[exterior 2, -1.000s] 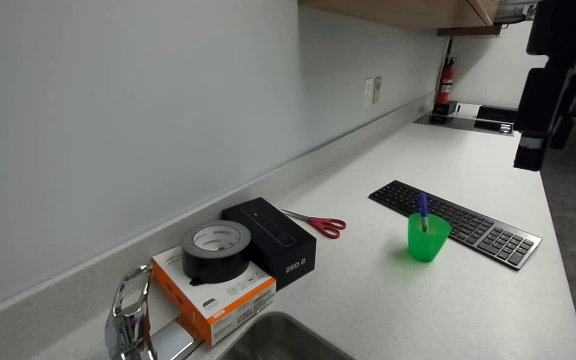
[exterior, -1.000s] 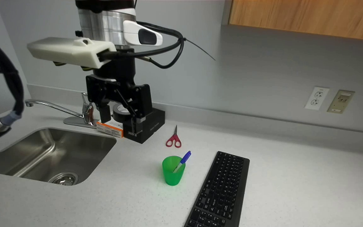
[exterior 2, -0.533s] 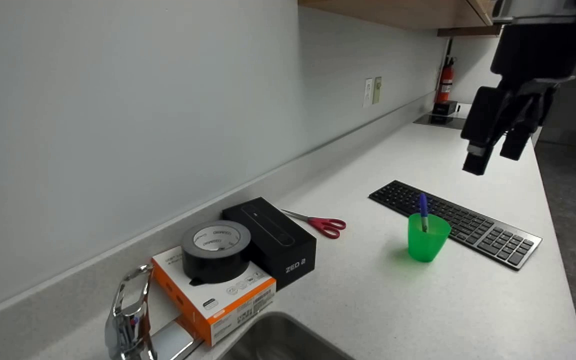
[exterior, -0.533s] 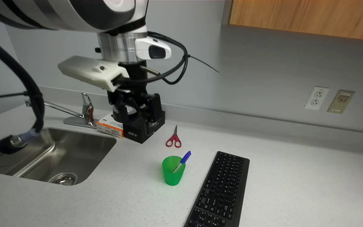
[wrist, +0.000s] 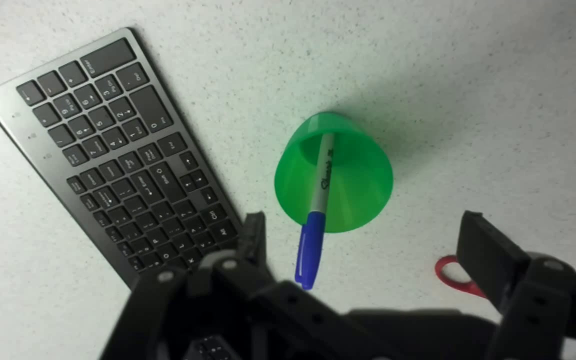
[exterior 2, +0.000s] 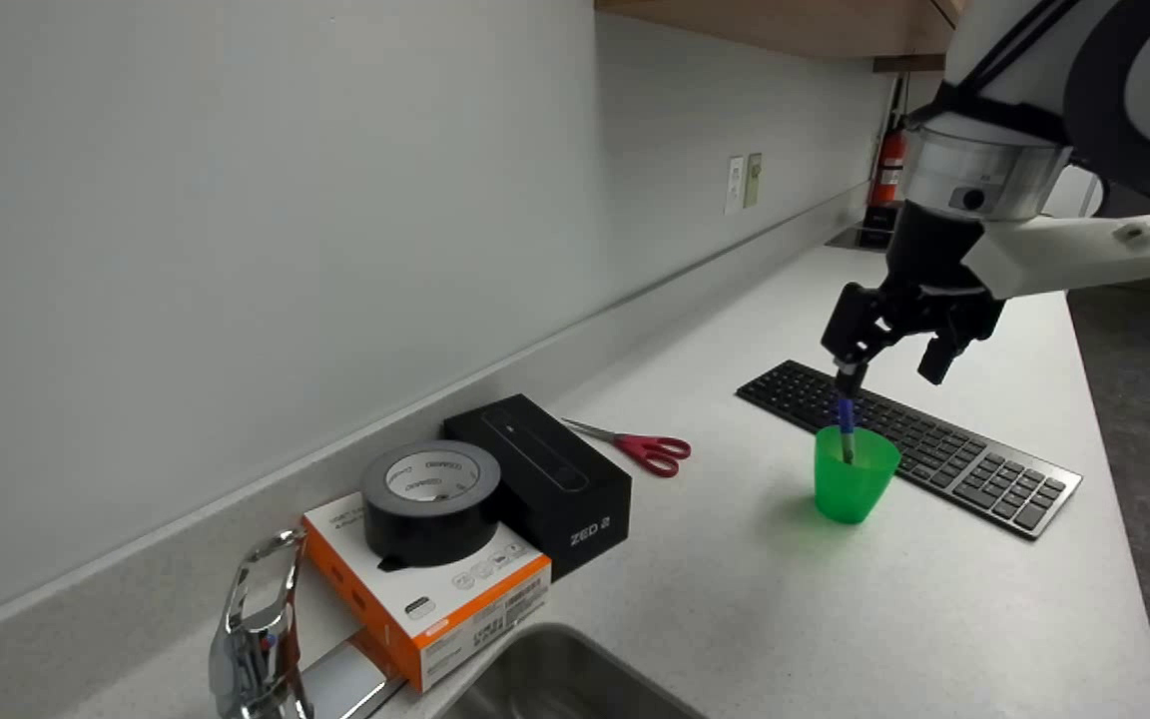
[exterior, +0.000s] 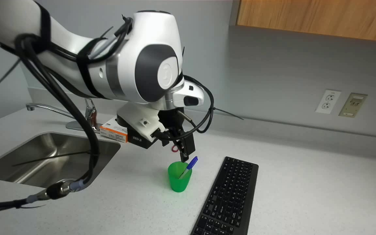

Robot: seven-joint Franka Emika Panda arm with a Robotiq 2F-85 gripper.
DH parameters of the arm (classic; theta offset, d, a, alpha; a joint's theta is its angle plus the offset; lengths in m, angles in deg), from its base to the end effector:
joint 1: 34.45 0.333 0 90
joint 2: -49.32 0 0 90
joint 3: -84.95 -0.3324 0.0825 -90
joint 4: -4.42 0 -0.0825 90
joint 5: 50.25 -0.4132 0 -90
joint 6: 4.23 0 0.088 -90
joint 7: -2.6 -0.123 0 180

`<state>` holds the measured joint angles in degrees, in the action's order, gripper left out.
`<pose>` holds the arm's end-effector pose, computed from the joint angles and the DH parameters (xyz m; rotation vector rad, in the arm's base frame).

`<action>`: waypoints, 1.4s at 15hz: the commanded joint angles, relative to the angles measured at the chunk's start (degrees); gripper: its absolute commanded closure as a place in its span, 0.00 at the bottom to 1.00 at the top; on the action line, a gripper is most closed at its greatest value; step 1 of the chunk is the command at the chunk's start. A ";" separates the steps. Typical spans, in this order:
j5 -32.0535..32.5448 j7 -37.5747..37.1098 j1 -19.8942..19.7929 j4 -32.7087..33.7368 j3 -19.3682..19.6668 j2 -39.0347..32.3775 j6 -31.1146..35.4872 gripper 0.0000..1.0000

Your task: Remove the pen from the cup.

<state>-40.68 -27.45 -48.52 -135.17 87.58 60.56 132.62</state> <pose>0.4749 -0.1459 0.3749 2.8507 -1.0442 0.2444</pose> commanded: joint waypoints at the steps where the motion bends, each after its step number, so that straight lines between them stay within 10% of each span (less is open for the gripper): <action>1: 0.61 -1.20 0.54 0.14 0.98 -1.21 0.58 0.00; 9: 5.24 -9.07 -0.29 -0.17 0.92 -4.17 6.23 0.00; 19: 26.19 -31.40 0.24 0.60 2.68 -10.08 12.18 0.00; 21: 29.21 -34.55 0.58 0.93 3.38 -10.98 12.85 0.26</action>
<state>-16.48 -56.33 -48.86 -135.20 89.40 51.34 143.32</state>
